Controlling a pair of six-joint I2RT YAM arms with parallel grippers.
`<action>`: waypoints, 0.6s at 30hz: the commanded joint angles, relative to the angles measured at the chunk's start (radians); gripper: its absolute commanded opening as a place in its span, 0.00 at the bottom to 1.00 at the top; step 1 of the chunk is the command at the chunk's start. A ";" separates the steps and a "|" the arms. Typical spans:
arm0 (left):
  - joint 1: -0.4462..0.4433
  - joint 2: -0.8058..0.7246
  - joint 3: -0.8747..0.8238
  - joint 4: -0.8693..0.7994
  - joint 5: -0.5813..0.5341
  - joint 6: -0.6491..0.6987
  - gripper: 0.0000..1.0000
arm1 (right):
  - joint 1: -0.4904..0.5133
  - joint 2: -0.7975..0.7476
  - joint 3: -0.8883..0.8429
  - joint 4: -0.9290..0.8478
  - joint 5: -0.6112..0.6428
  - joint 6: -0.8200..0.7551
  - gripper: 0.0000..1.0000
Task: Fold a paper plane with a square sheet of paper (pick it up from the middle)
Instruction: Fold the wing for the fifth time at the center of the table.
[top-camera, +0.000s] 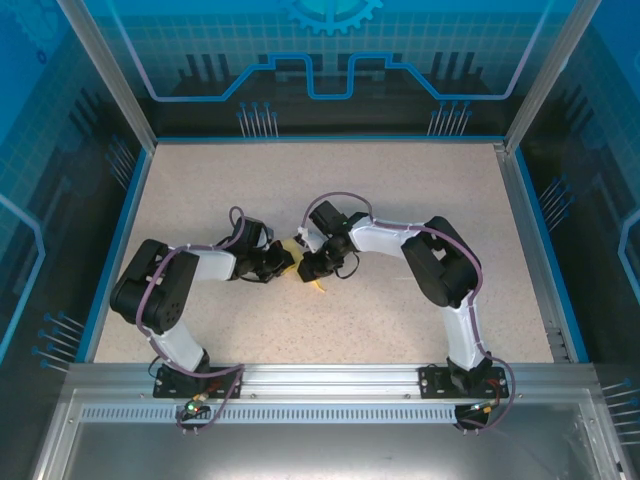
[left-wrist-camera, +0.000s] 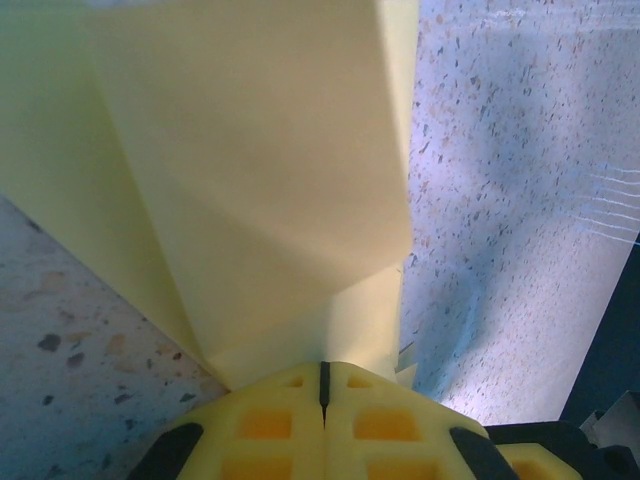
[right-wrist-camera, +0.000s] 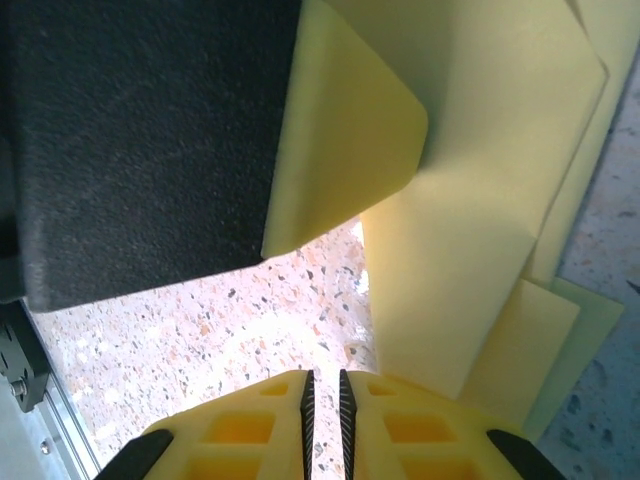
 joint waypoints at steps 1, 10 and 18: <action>-0.002 0.042 0.003 -0.099 -0.067 0.009 0.07 | -0.001 0.003 -0.012 -0.064 0.007 -0.026 0.17; -0.003 0.054 0.031 -0.164 -0.089 0.010 0.07 | -0.014 -0.026 -0.049 -0.095 0.007 -0.065 0.15; -0.003 0.058 0.057 -0.211 -0.097 0.009 0.06 | -0.017 -0.132 -0.092 -0.051 0.004 -0.092 0.19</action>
